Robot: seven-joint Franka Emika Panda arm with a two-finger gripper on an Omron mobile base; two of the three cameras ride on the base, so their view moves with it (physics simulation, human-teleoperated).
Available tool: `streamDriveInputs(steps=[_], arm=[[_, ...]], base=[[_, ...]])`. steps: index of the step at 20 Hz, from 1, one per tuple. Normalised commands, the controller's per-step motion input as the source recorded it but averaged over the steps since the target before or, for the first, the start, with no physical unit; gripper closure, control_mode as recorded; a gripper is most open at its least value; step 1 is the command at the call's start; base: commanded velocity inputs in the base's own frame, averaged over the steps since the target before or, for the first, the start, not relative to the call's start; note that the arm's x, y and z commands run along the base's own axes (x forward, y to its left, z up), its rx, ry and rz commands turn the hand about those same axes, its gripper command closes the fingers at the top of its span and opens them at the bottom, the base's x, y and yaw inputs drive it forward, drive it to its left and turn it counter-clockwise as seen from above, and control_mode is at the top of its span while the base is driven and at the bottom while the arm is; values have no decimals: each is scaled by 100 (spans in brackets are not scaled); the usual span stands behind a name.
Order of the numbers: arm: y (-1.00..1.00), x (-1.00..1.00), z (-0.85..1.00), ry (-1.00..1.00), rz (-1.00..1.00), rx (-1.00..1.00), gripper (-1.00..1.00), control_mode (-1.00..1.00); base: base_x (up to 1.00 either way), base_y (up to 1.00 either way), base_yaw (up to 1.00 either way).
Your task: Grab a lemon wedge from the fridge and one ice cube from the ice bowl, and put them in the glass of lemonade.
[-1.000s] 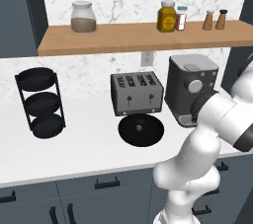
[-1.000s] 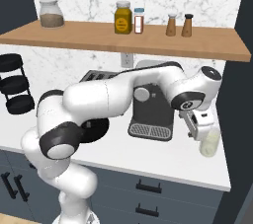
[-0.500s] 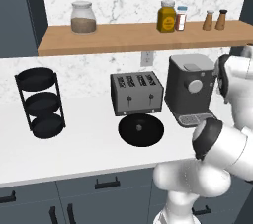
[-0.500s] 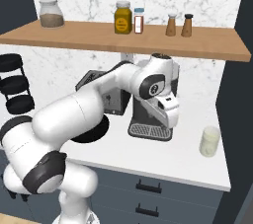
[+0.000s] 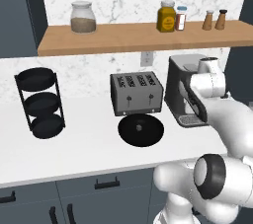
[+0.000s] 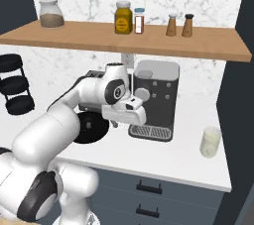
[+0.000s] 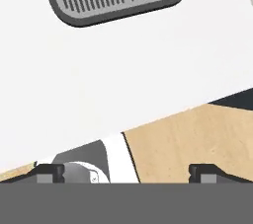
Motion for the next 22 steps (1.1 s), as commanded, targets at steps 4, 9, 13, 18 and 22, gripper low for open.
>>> streamDriveInputs(steps=[4,9,13,18,22], arm=[[100,-3,-54,-6,59,6,-100,-100],[100,0,6,12,56,3,-100,-100],[84,-47,32,9,32,0,-100,-100],[21,-76,27,-2,3,0,-100,-100],[0,-85,25,-23,0,0,-100,-100]], base=[[0,0,0],[0,0,0],[0,0,0],[0,0,0],[0,0,0]])
